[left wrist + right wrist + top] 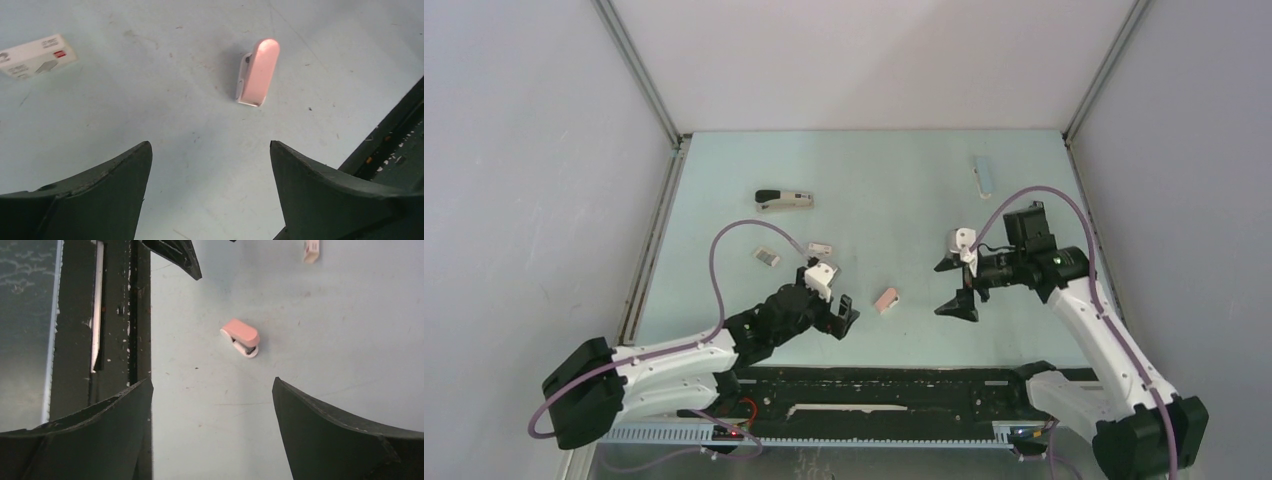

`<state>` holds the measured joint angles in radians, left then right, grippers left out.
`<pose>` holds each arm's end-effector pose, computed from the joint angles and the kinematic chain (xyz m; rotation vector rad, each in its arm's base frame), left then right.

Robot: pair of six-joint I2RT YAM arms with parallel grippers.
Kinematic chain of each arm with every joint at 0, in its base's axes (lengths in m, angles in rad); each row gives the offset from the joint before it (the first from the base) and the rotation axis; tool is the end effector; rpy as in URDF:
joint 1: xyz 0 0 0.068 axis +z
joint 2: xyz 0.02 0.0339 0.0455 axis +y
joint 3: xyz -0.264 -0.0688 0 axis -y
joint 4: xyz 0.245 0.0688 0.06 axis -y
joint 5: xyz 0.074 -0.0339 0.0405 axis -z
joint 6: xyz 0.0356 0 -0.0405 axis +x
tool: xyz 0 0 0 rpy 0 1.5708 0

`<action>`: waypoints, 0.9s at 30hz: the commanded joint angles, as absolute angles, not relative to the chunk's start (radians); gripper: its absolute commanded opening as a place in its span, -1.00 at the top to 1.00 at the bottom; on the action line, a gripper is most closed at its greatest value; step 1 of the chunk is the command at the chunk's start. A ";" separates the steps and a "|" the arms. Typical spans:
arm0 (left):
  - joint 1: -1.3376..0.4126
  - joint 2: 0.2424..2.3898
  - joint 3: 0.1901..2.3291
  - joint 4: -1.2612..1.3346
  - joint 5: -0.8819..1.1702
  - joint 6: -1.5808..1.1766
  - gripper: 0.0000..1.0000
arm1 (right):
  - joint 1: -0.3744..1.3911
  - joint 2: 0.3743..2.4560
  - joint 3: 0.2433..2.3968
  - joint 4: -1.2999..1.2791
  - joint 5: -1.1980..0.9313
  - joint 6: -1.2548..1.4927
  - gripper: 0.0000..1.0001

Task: Unload the staples from the stapler
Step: Unload the staple at the center of the board.

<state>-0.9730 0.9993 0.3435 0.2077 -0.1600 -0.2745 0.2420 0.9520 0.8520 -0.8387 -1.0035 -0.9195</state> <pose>0.1208 -0.1674 0.1864 0.6096 1.9785 -0.6249 0.1595 0.0703 0.2887 -1.4667 1.5486 0.8581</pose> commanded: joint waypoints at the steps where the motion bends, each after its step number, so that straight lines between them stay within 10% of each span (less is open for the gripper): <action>1: -0.966 0.919 0.273 0.283 -0.261 -0.299 -0.87 | 0.327 1.064 1.022 -1.009 -0.957 -1.231 -0.99; 27: -0.960 0.542 0.055 0.261 -0.385 -0.384 -0.88 | 0.804 1.767 1.355 -0.926 -0.350 -1.450 -0.57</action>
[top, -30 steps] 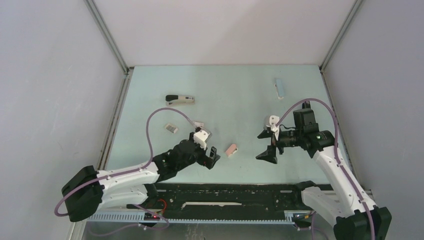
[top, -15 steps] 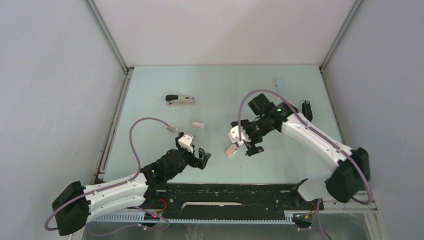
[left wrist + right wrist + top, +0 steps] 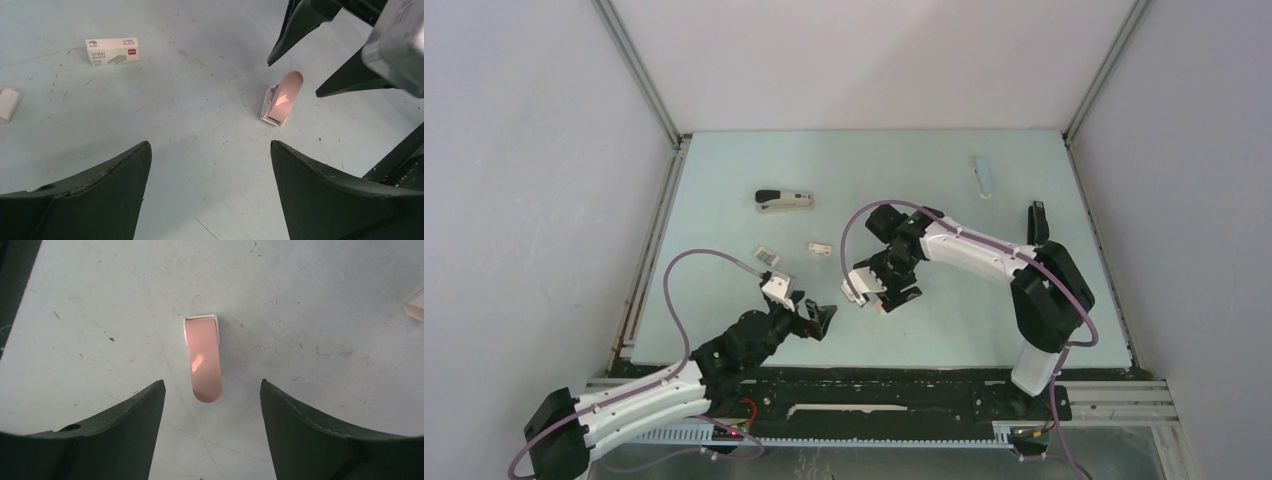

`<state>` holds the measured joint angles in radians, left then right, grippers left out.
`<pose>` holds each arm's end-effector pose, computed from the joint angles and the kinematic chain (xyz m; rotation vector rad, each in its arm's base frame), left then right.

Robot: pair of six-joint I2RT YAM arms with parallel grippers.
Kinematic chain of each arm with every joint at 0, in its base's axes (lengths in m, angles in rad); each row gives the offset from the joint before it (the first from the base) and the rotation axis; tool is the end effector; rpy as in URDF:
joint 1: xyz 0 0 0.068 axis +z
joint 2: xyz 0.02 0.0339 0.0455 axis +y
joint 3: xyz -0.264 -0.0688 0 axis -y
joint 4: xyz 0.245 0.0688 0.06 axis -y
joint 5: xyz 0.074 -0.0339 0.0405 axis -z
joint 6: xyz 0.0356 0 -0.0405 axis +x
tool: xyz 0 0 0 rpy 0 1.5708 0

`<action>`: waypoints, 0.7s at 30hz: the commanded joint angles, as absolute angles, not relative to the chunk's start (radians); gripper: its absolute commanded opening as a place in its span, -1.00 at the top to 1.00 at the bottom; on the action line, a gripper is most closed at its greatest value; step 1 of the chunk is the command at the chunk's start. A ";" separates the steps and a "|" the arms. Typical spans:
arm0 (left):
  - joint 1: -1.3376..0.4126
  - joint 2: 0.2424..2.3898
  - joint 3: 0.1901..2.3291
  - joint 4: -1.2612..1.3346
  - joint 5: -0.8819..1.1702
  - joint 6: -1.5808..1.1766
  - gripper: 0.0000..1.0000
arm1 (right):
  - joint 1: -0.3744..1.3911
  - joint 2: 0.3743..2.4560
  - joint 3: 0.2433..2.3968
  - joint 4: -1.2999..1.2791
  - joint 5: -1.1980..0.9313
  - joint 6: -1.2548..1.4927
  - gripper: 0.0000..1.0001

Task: Unload the staples from the stapler
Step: Unload the staple at the center of the board.

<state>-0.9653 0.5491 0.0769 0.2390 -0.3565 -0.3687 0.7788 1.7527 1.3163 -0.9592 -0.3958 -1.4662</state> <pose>0.0926 -0.1119 0.1685 0.2865 1.8116 -0.6307 0.2279 0.2442 0.2188 -2.5549 1.1738 0.4475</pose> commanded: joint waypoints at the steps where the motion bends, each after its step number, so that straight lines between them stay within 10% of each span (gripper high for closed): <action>1: -0.960 0.546 0.057 0.264 -0.385 -0.383 -0.88 | 0.810 1.774 1.355 -0.926 -0.345 -1.448 -0.55; 21: -0.959 0.536 0.048 0.271 -0.370 -0.387 -0.86 | 0.851 1.810 1.319 -0.908 -0.269 -1.454 0.06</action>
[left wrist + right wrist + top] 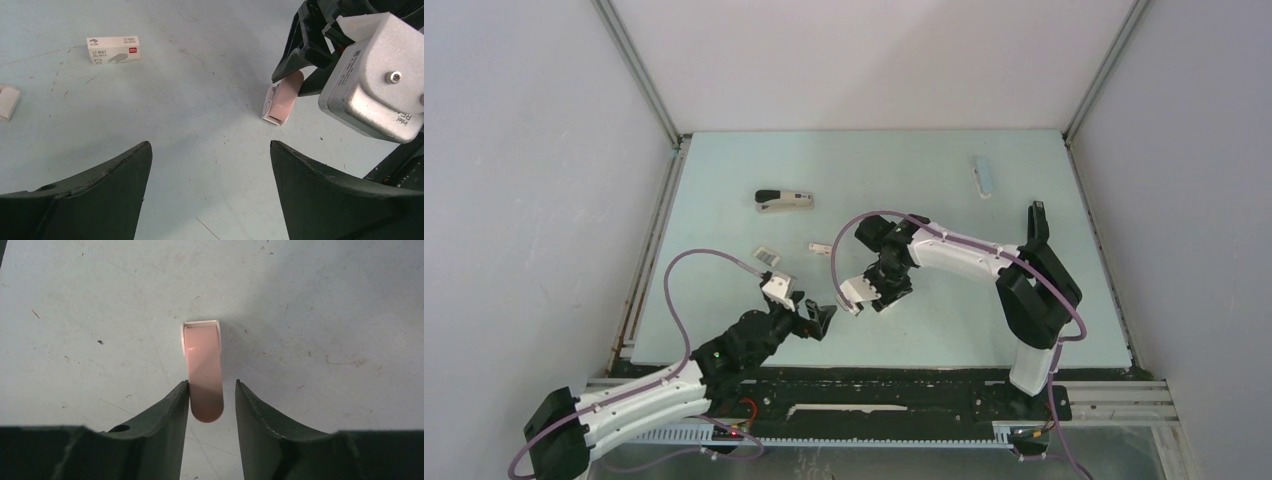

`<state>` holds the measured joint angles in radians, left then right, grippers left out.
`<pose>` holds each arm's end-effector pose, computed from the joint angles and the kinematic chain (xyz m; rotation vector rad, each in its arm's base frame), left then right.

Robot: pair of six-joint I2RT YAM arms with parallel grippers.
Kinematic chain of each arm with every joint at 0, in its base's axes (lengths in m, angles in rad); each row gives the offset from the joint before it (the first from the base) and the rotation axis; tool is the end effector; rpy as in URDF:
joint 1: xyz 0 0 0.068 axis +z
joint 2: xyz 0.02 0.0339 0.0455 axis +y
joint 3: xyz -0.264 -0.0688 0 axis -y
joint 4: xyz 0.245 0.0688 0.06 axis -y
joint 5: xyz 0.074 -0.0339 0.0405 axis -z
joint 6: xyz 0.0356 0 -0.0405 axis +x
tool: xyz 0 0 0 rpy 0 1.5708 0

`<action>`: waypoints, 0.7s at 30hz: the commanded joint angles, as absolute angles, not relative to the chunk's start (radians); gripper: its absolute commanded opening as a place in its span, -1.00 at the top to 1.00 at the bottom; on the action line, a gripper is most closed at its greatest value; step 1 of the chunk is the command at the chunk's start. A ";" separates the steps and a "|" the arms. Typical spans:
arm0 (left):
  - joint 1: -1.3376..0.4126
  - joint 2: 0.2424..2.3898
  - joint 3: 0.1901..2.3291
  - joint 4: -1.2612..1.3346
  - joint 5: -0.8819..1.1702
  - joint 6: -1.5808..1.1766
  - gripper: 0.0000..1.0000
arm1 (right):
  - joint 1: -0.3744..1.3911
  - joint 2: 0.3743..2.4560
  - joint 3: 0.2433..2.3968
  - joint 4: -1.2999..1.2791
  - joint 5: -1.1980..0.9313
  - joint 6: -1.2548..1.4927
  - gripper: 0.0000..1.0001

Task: Unload the staples from the stapler
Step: Unload the staple at the center of the board.

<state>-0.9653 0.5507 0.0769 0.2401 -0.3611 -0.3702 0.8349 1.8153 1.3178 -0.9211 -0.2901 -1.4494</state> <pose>0.0928 -0.1119 0.1684 0.2819 1.8119 -0.6276 0.2235 0.2620 0.1986 -2.6427 1.1723 0.3358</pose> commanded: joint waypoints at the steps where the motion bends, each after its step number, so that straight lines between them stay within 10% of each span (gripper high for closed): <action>1: -0.959 0.534 0.048 0.271 -0.369 -0.387 -0.86 | 0.853 1.810 1.317 -0.908 -0.267 -1.456 0.07; 21: -0.959 0.496 0.031 0.260 -0.353 -0.406 -0.86 | 0.865 1.792 1.281 -0.907 -0.249 -1.450 0.30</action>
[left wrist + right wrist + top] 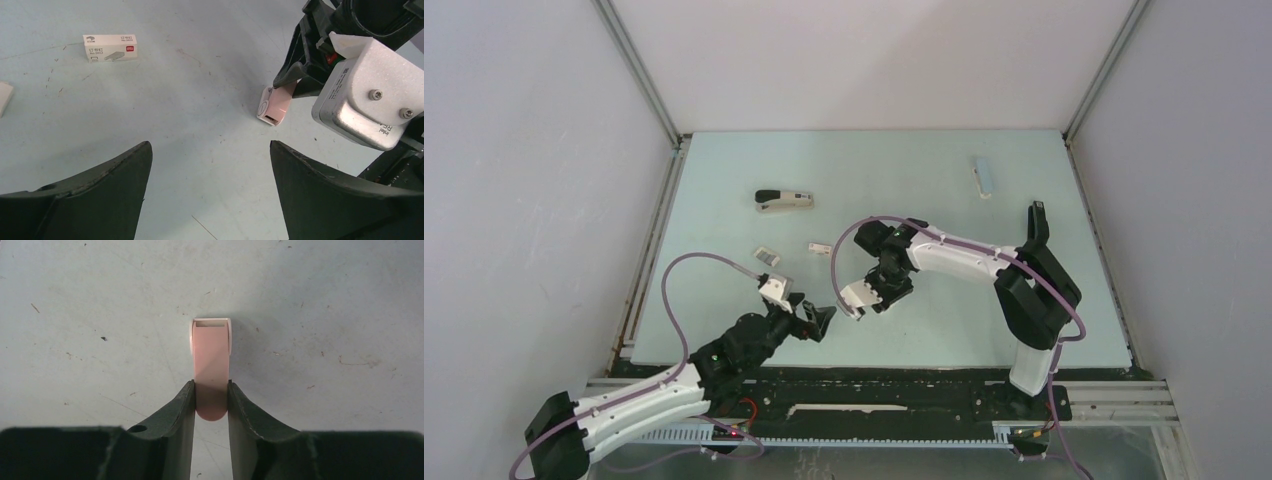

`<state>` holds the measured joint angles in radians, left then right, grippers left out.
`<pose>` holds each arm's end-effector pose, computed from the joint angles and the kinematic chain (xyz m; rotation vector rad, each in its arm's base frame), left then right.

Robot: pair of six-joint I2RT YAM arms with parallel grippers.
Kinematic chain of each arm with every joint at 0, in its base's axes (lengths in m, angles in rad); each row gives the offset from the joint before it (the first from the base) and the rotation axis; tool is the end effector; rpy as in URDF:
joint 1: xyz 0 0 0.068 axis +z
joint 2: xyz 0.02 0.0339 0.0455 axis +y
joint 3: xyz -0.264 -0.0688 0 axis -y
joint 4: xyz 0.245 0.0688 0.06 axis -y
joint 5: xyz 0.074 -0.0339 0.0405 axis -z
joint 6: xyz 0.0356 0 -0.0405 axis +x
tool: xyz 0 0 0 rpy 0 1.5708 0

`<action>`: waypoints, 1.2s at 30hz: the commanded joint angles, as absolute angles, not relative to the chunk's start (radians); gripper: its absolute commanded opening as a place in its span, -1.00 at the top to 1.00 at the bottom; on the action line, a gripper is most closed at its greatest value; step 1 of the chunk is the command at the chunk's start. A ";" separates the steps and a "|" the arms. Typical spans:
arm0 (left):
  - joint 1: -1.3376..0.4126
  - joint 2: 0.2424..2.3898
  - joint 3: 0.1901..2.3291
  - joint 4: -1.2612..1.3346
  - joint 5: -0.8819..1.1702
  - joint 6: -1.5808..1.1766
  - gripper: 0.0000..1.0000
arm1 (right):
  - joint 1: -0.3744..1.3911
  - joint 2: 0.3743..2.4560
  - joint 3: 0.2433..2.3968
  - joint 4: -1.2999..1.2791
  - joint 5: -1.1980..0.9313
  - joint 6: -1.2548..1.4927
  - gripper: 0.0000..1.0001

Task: Unload the staples from the stapler
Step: Unload the staple at the center of the board.

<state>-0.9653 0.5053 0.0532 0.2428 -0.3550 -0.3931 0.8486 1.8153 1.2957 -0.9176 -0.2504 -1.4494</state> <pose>0.0902 -0.1086 0.1659 0.2566 1.7974 -0.6633 0.2187 0.2616 0.1926 -2.6798 1.1755 0.2939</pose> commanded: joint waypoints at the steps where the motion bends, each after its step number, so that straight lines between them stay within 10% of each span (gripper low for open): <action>1: -0.959 0.497 0.030 0.260 -0.353 -0.406 -0.86 | 0.865 1.787 1.280 -0.906 -0.250 -1.447 0.36; 13: -0.959 0.496 -0.035 0.433 -0.237 -0.361 -0.86 | 0.781 1.631 1.222 -0.849 -0.355 -1.271 1.00; 36: -0.957 1.047 0.104 0.974 -0.010 -0.189 -1.00 | 0.395 1.419 1.048 -0.841 -0.898 -1.198 1.00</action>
<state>-0.9649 0.9737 0.0315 0.7898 -0.0711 -0.2436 0.4118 1.4284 1.0500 -0.8120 -0.7788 -1.1725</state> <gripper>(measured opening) 0.996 0.334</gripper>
